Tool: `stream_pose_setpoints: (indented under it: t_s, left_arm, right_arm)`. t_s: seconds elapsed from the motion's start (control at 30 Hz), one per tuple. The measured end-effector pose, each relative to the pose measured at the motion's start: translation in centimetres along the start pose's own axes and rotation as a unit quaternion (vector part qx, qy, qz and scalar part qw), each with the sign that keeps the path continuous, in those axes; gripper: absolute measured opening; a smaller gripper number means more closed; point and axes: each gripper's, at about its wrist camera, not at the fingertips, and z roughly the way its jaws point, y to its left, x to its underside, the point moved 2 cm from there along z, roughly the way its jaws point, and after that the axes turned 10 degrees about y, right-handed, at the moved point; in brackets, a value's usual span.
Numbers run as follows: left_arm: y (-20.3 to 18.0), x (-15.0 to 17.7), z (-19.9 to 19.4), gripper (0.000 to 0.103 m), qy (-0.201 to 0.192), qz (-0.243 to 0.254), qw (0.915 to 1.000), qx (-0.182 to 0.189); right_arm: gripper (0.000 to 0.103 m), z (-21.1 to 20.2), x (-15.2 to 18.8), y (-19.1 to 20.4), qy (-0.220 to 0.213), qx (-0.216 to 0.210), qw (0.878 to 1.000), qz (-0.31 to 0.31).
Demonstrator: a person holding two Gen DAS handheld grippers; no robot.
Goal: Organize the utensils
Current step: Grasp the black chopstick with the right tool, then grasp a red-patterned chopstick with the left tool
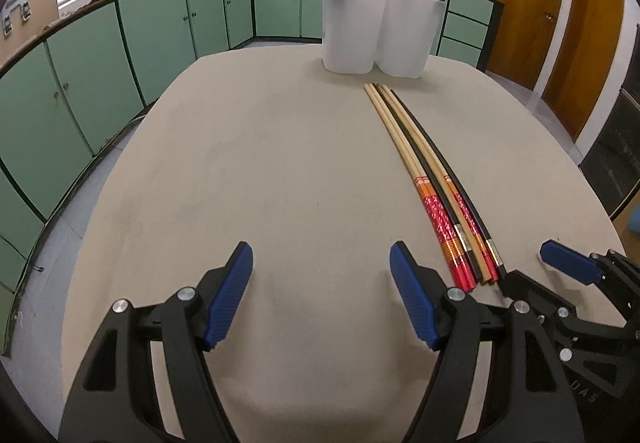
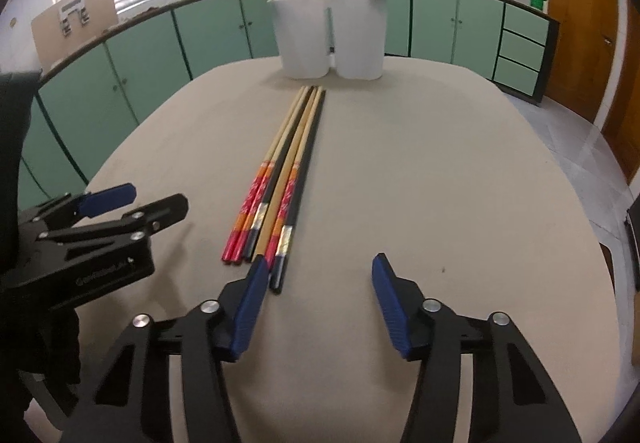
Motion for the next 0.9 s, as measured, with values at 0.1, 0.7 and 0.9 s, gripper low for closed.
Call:
stream_pose_setpoints:
  t_s: [0.1, 0.7, 0.9]
  left_arm:
    - [0.0, 0.0, 0.1, 0.071, 0.005, -0.003, 1.0, 0.0]
    - [-1.3, 0.1, 0.1, 0.071, 0.009, 0.009, 0.9999, 0.008]
    - [-2.6, 0.3, -0.2, 0.071, 0.007, 0.021, 0.9995, 0.024]
  right_arm:
    - [0.047, 0.1, 0.2, 0.3, 0.005, 0.004, 1.0, -0.008]
    - [0.007, 0.3, 0.0, 0.2, 0.004, -0.005, 1.0, -0.009]
    - [0.007, 0.1, -0.1, -1.9, 0.003, 0.009, 1.0, 0.015]
